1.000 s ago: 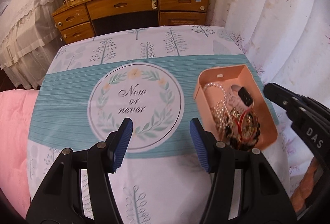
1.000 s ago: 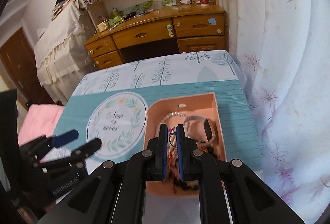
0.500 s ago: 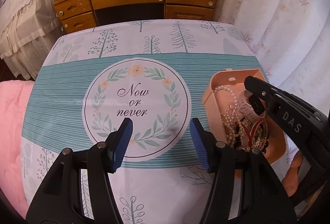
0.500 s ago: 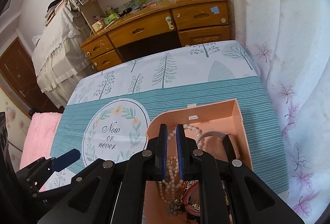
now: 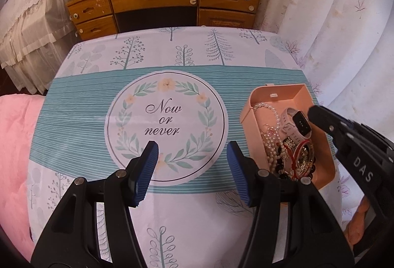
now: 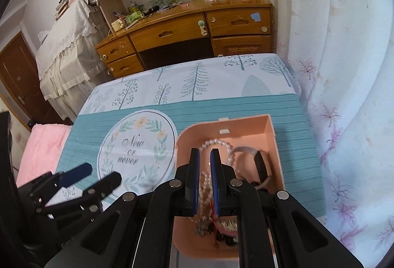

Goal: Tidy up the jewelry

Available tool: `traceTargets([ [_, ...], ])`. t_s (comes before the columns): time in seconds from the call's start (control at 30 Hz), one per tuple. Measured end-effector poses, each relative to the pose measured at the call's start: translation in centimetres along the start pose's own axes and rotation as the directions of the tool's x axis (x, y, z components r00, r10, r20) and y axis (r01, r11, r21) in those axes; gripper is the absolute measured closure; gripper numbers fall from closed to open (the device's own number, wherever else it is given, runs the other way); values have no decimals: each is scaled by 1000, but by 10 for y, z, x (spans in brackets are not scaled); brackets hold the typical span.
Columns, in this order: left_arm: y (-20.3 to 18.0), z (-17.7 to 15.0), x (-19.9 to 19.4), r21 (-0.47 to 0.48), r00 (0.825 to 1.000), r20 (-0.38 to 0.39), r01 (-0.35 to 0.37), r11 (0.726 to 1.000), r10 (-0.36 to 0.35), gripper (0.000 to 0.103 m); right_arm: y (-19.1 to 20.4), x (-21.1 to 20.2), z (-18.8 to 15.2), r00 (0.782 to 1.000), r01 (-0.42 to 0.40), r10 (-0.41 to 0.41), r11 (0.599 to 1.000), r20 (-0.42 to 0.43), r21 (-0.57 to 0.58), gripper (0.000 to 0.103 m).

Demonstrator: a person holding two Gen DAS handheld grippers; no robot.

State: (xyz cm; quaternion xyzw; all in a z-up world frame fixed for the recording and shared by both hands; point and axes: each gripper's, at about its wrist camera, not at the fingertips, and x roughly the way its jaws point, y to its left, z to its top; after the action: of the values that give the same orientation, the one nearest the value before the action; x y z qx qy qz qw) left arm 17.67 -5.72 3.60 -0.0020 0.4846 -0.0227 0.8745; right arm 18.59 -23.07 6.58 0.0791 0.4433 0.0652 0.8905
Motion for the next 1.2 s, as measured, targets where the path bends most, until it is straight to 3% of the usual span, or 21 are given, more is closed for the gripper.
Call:
traceTargets([
  [0.37,-1,-25,-28,-6,1000,19,9,1000,-9,48,-10,-51,-44,1000,-9,10,1000,-19,15,94],
  [0.63,-3,-61,-41,2,1000,5,21,1000,-21,48,-9,-79,-83,999,-32,32,999,-20,-7,92],
  [0.73,-1,-73,-44,-7,1000,12,8,1000,-8,48,-5,-88,-99,999,-41,41,999,-23,-18,87],
  [0.87,2,-88,-49,-27,1000,21,-9,1000,10,48,0,-96,-116,999,-33,32,999,-23,-23,65],
  [1.2,-1,-118,-70,-46,997,69,-30,998,33,48,9,-105,-145,998,-46,45,999,-53,-24,64],
])
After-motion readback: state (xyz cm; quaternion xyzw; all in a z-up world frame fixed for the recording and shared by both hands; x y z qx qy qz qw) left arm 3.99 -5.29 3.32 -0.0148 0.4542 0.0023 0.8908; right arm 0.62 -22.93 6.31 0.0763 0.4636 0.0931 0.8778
